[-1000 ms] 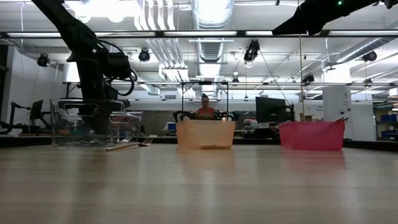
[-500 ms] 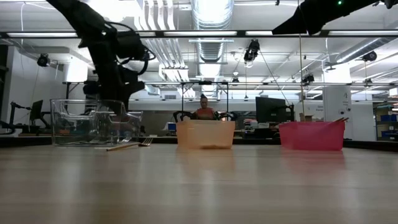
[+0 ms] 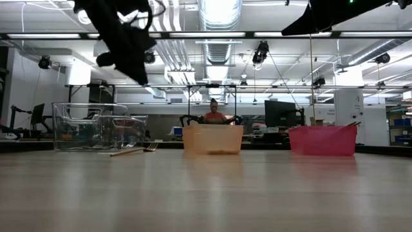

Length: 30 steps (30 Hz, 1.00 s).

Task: Sort silverware by color (type)
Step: Put the gold fork into the red bin

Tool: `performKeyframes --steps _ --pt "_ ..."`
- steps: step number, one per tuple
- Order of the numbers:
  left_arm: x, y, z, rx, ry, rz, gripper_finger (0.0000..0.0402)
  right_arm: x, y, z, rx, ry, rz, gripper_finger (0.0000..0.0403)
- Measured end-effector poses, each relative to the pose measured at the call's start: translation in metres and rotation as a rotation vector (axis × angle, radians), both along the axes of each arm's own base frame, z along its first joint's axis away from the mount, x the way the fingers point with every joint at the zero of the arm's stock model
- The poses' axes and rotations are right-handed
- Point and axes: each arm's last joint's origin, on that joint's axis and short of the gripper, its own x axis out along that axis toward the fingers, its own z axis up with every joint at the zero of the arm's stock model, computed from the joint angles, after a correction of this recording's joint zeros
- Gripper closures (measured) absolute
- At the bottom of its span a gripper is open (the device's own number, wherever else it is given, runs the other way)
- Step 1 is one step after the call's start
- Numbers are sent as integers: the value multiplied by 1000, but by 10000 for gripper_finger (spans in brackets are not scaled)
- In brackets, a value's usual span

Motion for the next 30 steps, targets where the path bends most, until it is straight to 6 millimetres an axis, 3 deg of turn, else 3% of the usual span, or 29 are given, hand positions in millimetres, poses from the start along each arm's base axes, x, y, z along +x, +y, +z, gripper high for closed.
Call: performKeyframes --steps 5,13,18,24,30 --pt "16 -27 16 86 -84 -90 345 -1 0 -3 54 -8 -10 337" --pt "36 -74 15 99 -139 -294 345 0 2 -8 178 -52 27 337" --pt "44 -91 14 83 -192 -357 345 2 6 -30 264 -16 172 337" --pt "52 -110 6 28 -219 -376 345 1 6 -66 285 -53 175 337" --pt "51 -134 -5 -126 -196 -412 345 6 6 -73 267 -188 199 337"
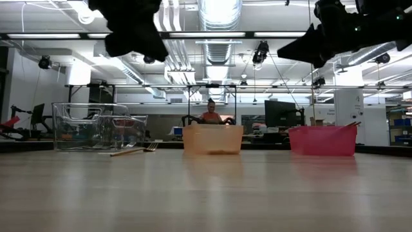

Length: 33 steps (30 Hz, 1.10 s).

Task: Sort silverware by color (type)
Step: Put the gold fork into the red bin

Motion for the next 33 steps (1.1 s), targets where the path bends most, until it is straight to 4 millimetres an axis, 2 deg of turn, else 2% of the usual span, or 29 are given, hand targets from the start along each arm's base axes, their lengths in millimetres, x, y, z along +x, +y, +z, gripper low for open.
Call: performKeyframes --steps 5,13,25,33 --pt "-11 -23 -7 -8 96 -95 345 14 0 5 6 -1 0 337" --pt "-19 -45 -7 79 76 -131 345 56 1 8 29 70 -4 337" --pt "-23 -56 -8 88 77 -170 345 120 3 2 28 159 2 337" --pt "-29 -53 -25 102 127 -163 345 156 9 -16 55 216 12 337"
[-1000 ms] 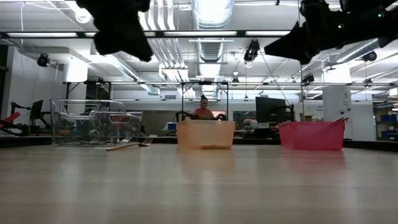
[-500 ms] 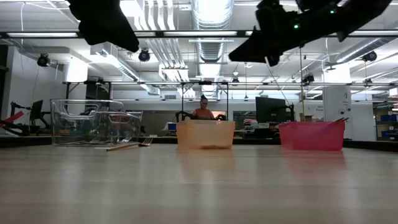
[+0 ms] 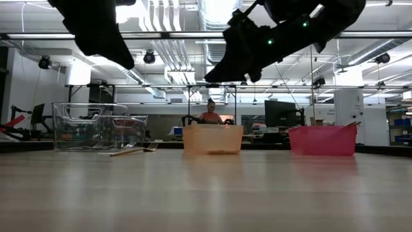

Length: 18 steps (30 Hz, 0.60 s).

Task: Sort silverware by color (type)
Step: Put the gold fork into the red bin

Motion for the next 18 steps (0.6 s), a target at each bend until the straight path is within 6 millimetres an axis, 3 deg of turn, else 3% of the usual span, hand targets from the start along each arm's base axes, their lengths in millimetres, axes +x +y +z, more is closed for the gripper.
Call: performKeyframes --steps 9,18 --pt "-6 1 -13 -7 33 23 345 27 16 -25 -29 89 50 337" --pt "-3 0 -1 81 -78 145 345 53 22 -50 -37 160 59 337"
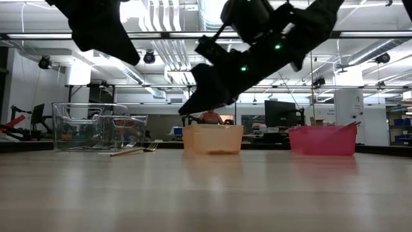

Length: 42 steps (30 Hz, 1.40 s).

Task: Sort silverware by color (type)
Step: Put the gold fork into the red bin

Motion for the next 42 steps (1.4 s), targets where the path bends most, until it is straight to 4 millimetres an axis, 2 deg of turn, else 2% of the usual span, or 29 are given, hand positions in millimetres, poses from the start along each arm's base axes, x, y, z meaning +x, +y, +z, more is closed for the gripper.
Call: performKeyframes --steps 10,14,20,26,35,42 --pt "-14 4 -7 30 120 64 345 52 5 -6 -25 4 17 337" --pt "-18 6 -5 -5 99 122 345 72 6 -10 -40 32 20 337" --pt "-22 5 2 74 41 141 345 95 5 -14 -60 22 21 337" --pt "-25 9 7 145 -3 173 345 107 -3 -15 -59 0 3 337" --pt "-30 15 19 327 -66 206 345 111 -24 -12 -61 -64 -25 337" --pt "-33 17 24 370 -98 233 345 116 -24 -34 -18 -81 6 337"
